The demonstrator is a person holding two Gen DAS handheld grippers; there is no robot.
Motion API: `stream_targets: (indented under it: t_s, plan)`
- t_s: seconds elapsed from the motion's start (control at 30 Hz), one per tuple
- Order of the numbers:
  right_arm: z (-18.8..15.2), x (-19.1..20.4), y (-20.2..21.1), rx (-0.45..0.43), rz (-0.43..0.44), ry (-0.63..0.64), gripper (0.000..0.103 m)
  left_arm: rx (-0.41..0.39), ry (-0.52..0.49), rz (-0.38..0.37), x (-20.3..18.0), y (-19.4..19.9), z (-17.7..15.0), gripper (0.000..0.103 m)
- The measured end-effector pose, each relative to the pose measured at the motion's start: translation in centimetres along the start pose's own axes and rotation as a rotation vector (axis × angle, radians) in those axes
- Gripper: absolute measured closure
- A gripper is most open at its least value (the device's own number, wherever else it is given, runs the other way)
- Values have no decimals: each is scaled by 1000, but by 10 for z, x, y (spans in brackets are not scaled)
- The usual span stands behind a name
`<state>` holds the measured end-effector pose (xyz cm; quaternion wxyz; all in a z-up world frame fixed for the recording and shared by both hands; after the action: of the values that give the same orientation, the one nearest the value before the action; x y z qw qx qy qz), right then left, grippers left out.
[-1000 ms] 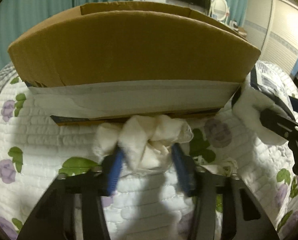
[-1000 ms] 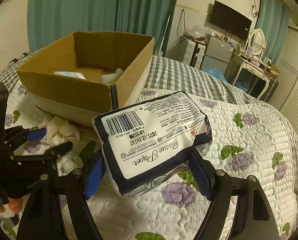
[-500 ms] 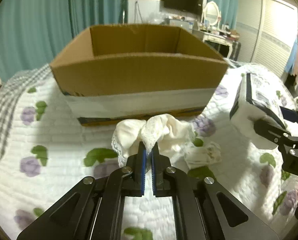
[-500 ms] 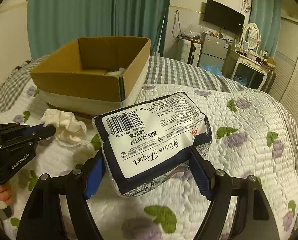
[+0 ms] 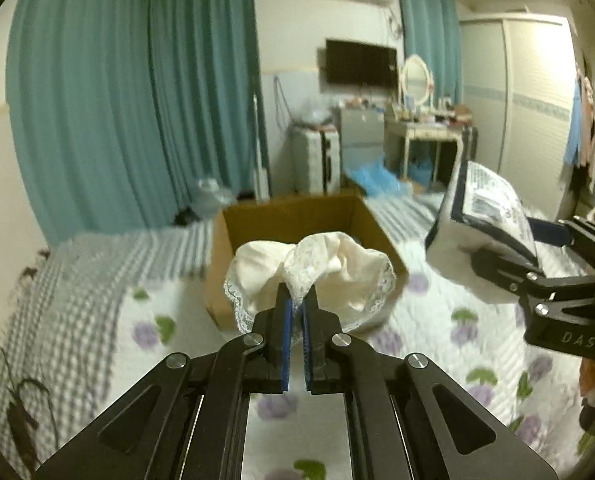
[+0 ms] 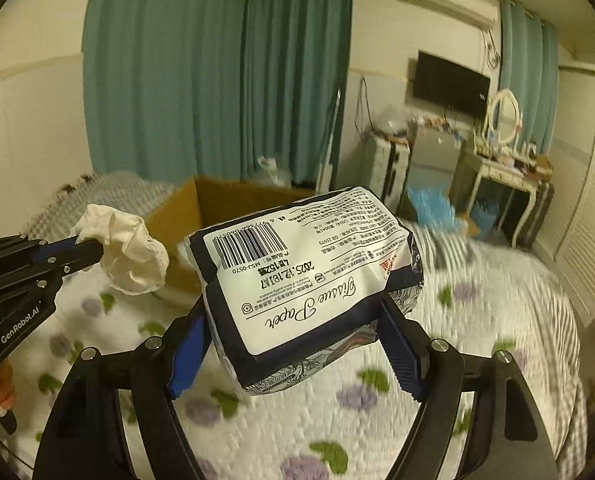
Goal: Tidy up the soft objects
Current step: 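Drop the cream cloth and tissue pack into the box from both tools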
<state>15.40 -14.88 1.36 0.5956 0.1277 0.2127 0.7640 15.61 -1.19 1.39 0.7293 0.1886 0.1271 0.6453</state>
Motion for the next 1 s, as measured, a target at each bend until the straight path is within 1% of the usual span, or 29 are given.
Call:
stream_targets:
  t_s: [0.03, 0.1, 0.17, 0.23, 0.33, 0.43, 0.5, 0.53, 0.57, 0.6, 0.63, 0.67, 0.8, 0.9, 1.0]
  plan:
    - [13, 3, 0, -18, 6, 9, 26, -9, 0, 2, 2, -3, 7, 99]
    - [32, 9, -5, -41, 11, 27, 26, -18, -9, 3, 8, -15, 18, 94]
    - [48, 12, -16, -54, 18, 36, 26, -15, -21, 12, 13, -36, 24, 93]
    - [61, 15, -34, -58, 27, 33, 25, 4, -26, 11, 18, -58, 23, 93]
    - [68, 17, -69, -44, 48, 26, 25, 55, -32, -6, 24, -98, 18, 92]
    - [68, 19, -106, -18, 57, 28, 21, 76, -70, 17, 27, -130, 10, 92]
    - [68, 20, -125, -11, 67, 19, 19, 94, -70, 22, 30, -148, 5, 90]
    - [67, 19, -138, -8, 67, 8, 14, 100, -65, 18, 32, -154, 3, 77]
    - [67, 19, -145, -10, 67, 0, 12, 96, -58, 16, 34, -159, 2, 57]
    - [66, 18, -151, -15, 69, -10, 10, 82, -57, 30, 35, -160, 2, 41]
    - [65, 18, -156, -23, 71, -16, 7, 60, -59, 38, 36, -159, 2, 38]
    - [64, 18, -160, -29, 70, -13, 7, 34, -66, 42, 37, -158, 3, 37]
    - [65, 15, -161, -58, 52, -11, 5, 22, -62, 53, 39, -146, 8, 37]
    - [71, 10, -147, -79, 30, -24, 4, 7, -49, 68, 45, -130, 18, 37]
    - [88, 6, -123, -113, 38, -50, 3, -18, -41, 86, 52, -103, 29, 37]
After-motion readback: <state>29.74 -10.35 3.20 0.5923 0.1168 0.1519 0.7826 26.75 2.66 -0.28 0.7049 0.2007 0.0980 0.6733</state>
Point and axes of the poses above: each gripper's, at about its wrist camera, not at the fingertips, and y roughly against the way its jaws point, x to its left, z to its top, the point moved 3 cm from there along -y, roughly the way its jaws point, and after that the axes turned 4 degrees about -x, right-handed, at the moved point
